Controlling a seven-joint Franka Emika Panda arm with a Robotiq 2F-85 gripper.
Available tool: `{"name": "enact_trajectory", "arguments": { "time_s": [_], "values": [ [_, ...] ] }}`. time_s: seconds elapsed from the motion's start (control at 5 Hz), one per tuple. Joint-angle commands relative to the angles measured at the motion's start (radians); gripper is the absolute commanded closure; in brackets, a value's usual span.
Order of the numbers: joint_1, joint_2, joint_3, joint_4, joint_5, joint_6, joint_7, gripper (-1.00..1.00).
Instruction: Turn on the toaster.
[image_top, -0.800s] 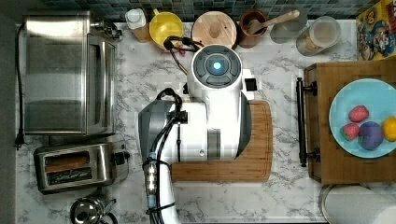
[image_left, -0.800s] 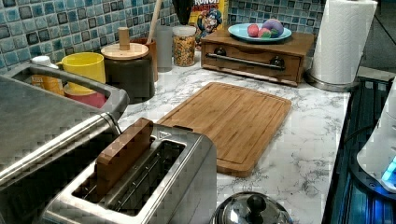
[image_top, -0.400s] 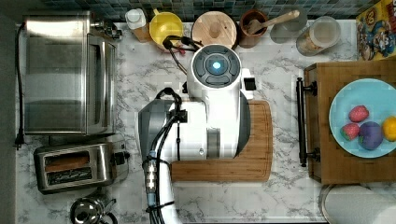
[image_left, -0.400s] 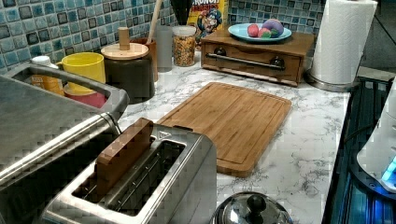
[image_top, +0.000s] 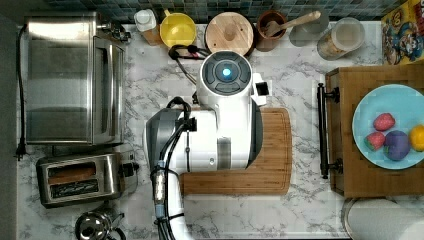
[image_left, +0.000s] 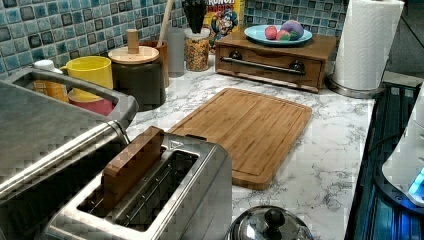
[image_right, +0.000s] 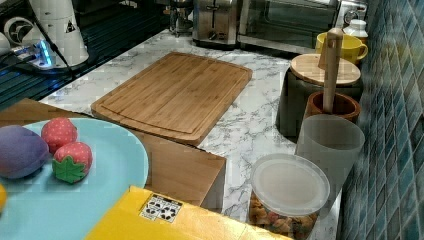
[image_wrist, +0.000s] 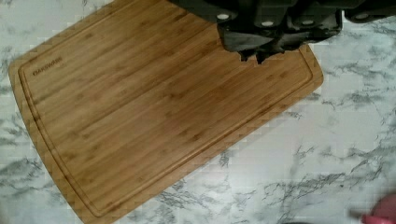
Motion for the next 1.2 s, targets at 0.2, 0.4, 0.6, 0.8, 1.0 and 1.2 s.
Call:
{"name": "enact_trajectory", "arguments": {
  "time_s": [0.2, 0.4, 0.6, 0.8, 1.0, 1.2],
  "values": [
    [0.116, -0.146, 0.112, -0.252, 0.104, 0.146, -0.196, 1.0],
    [0.125, -0.167, 0.142, -0.296, 0.116, 0.169, -0.229, 1.0],
    [0.133, -0.204, 0.188, -0.353, 0.13, 0.197, -0.276, 1.0],
    [0.167, -0.218, 0.188, -0.375, 0.142, 0.201, -0.302, 1.0],
    [0.176, -0.274, 0.197, -0.438, 0.208, 0.248, -0.377, 1.0],
    [0.2, -0.294, 0.189, -0.455, 0.245, 0.265, -0.447, 1.0]
  ]
}}
